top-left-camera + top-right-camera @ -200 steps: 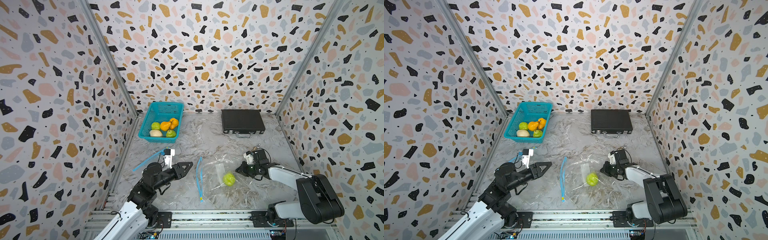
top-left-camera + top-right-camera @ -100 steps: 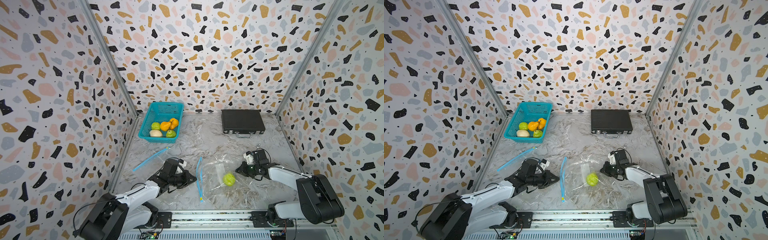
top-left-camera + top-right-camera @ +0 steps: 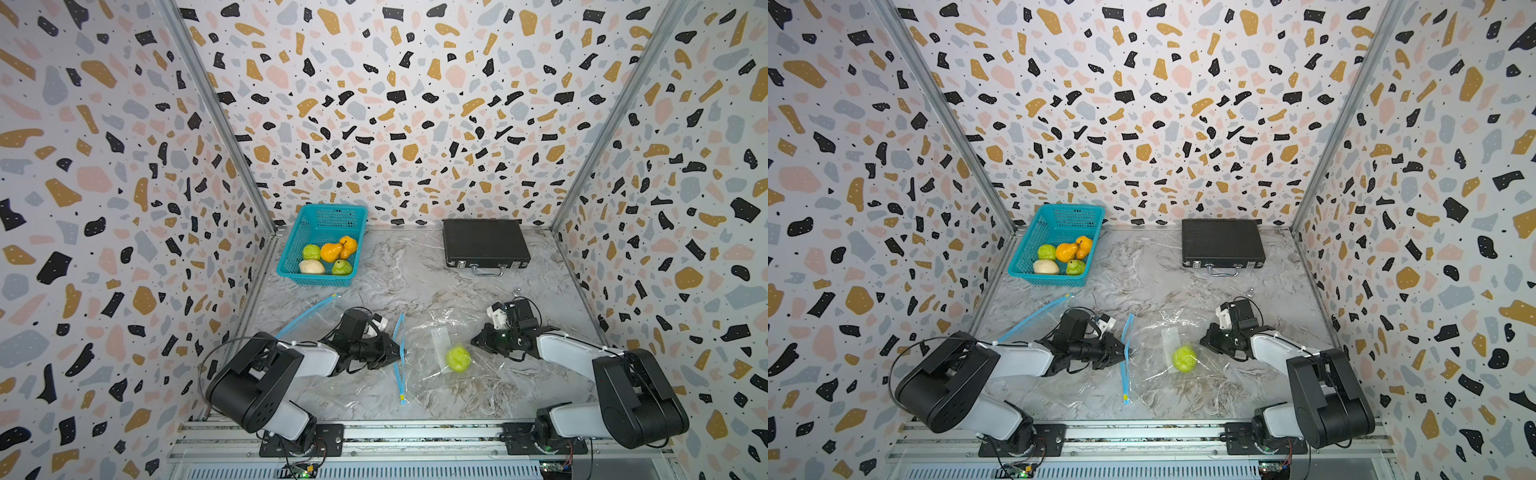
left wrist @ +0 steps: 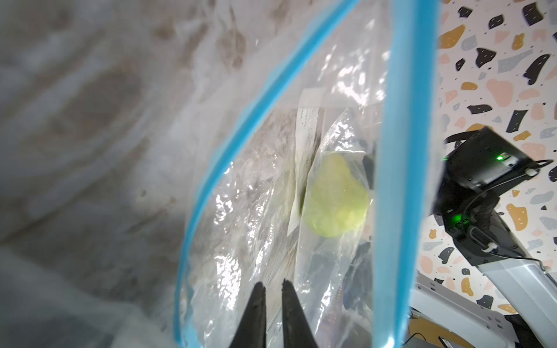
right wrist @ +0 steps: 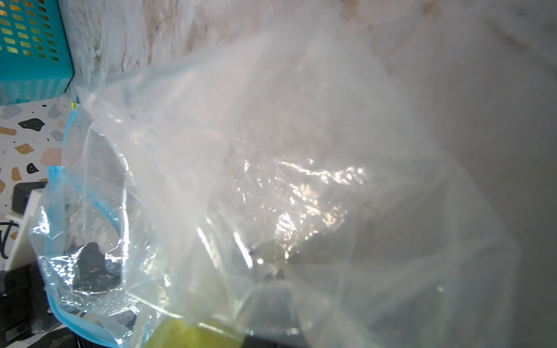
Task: Open the zip-top bag and take out the pear
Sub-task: Pick up the pear from the zipper food storage bag.
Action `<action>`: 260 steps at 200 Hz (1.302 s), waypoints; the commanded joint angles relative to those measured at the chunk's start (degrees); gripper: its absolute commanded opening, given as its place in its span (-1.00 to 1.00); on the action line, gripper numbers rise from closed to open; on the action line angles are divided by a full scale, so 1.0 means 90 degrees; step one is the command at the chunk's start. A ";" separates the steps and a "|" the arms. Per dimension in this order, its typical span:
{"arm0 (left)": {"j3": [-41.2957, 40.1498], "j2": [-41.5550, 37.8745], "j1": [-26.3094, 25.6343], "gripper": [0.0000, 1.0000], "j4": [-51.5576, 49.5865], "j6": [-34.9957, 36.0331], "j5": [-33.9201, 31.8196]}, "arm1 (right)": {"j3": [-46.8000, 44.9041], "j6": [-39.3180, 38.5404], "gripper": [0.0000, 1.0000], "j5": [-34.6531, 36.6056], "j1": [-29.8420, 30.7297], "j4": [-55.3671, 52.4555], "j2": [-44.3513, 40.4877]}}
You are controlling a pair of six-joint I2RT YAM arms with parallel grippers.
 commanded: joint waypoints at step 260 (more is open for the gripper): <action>-0.0164 0.2044 -0.1080 -0.66 0.4531 -0.1882 0.0131 | -0.0180 0.0237 -1.00 0.0414 0.0239 -0.2186 -0.2729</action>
